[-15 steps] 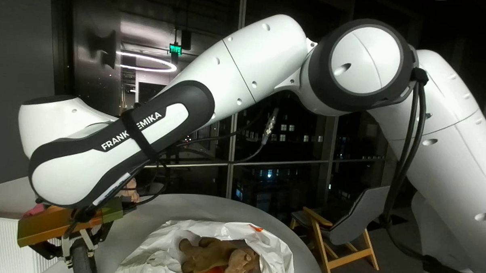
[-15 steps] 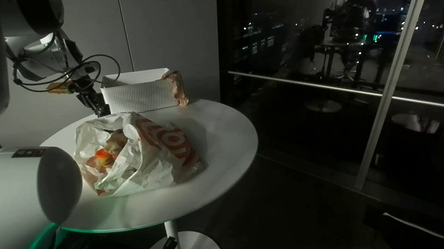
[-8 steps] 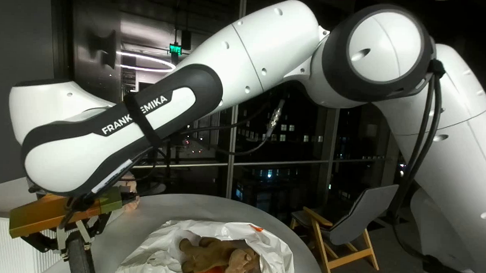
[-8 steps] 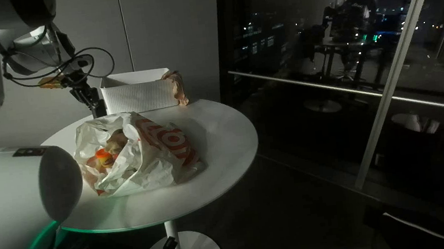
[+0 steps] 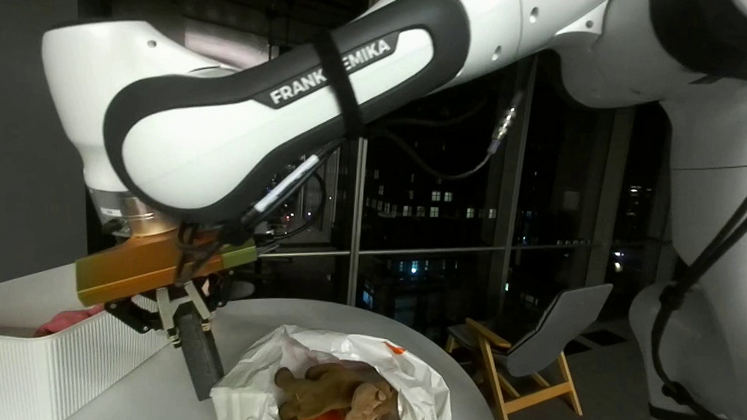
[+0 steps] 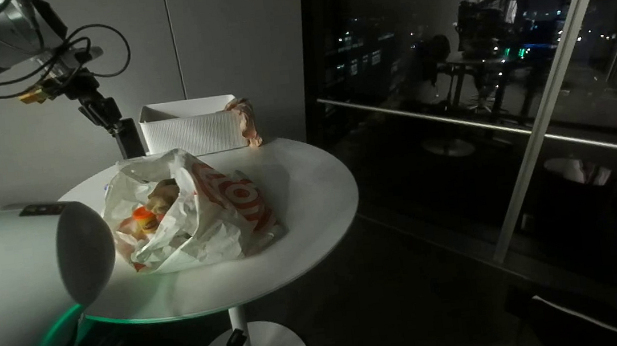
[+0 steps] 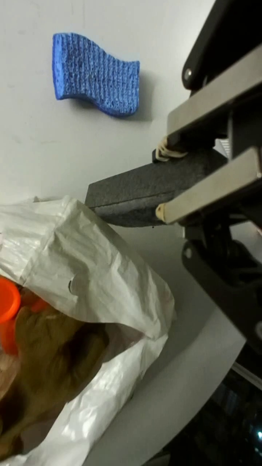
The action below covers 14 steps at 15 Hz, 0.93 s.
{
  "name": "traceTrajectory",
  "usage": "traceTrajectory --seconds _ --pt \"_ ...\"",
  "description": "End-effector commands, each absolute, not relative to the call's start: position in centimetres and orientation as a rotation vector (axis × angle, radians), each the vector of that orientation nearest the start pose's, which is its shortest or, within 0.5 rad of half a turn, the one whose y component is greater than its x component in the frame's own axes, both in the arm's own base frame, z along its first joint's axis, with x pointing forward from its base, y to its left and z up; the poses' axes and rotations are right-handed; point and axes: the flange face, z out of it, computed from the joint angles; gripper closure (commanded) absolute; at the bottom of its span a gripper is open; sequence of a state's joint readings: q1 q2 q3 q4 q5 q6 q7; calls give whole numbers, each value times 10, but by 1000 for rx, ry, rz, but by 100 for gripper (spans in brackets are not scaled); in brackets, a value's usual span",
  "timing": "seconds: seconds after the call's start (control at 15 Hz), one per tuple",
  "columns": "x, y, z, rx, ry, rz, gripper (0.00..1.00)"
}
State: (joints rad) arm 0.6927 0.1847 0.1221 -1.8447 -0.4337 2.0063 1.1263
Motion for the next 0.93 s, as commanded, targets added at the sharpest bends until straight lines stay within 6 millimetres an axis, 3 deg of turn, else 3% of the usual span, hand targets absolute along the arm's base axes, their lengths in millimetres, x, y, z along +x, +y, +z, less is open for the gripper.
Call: traceTrajectory --seconds 0.0,0.33,0.47,0.6,0.87 --pt "384 376 462 -3272 342 -637 77" --pt "324 336 491 -3153 355 -898 77" --pt "306 319 491 -3141 372 -841 77" --pt "300 308 480 -3150 295 -704 77" --pt "298 294 424 -3178 145 -322 77"
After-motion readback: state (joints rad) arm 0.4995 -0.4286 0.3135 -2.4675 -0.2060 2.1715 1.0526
